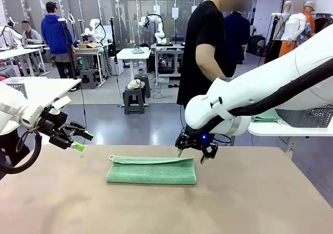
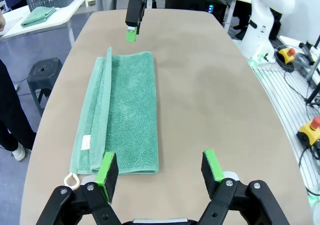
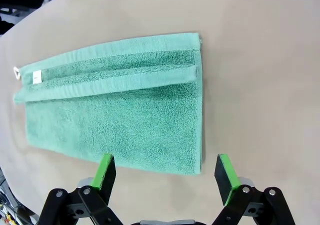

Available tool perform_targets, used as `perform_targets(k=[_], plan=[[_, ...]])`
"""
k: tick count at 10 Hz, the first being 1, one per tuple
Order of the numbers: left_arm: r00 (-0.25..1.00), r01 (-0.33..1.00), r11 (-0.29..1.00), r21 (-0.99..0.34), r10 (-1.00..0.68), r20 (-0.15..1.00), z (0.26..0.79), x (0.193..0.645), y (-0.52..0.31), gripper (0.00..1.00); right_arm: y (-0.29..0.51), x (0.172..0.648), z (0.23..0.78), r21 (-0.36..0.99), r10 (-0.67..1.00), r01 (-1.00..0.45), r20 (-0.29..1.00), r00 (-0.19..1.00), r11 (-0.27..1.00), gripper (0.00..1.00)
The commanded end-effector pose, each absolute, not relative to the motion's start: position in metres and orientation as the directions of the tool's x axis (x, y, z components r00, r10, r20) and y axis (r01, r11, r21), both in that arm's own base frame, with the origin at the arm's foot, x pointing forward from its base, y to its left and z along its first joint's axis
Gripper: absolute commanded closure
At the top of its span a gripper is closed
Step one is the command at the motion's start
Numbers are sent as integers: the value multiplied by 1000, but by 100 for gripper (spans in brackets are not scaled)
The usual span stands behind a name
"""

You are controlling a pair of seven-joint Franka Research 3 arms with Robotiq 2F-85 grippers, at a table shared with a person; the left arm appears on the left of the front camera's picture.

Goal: Fold the towels and place them in the basket.
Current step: When a person lays out a Towel with hook on the table, fold it in half twice.

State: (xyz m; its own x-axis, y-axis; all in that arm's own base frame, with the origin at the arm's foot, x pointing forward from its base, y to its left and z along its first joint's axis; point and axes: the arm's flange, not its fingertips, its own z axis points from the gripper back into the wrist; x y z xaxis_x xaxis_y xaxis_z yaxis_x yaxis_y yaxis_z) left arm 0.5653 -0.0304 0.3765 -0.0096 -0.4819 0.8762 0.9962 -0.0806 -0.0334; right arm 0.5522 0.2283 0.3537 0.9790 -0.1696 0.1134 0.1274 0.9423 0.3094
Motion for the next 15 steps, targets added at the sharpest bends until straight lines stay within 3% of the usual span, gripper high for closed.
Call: perform_targets(k=[1, 7, 15], plan=[[-27, 995, -93, -21, -482, 876, 376, 565, -29, 15, 231, 548, 351, 278, -184, 140, 141, 973, 950, 0], [-27, 995, -93, -21, -482, 876, 376, 565, -29, 15, 251, 545, 328, 182, -157, 110, 270, 950, 977, 0], [-27, 995, -93, -21, -482, 876, 376, 565, -29, 15, 266, 549, 301, 125, -128, 96, 283, 950, 987, 0]])
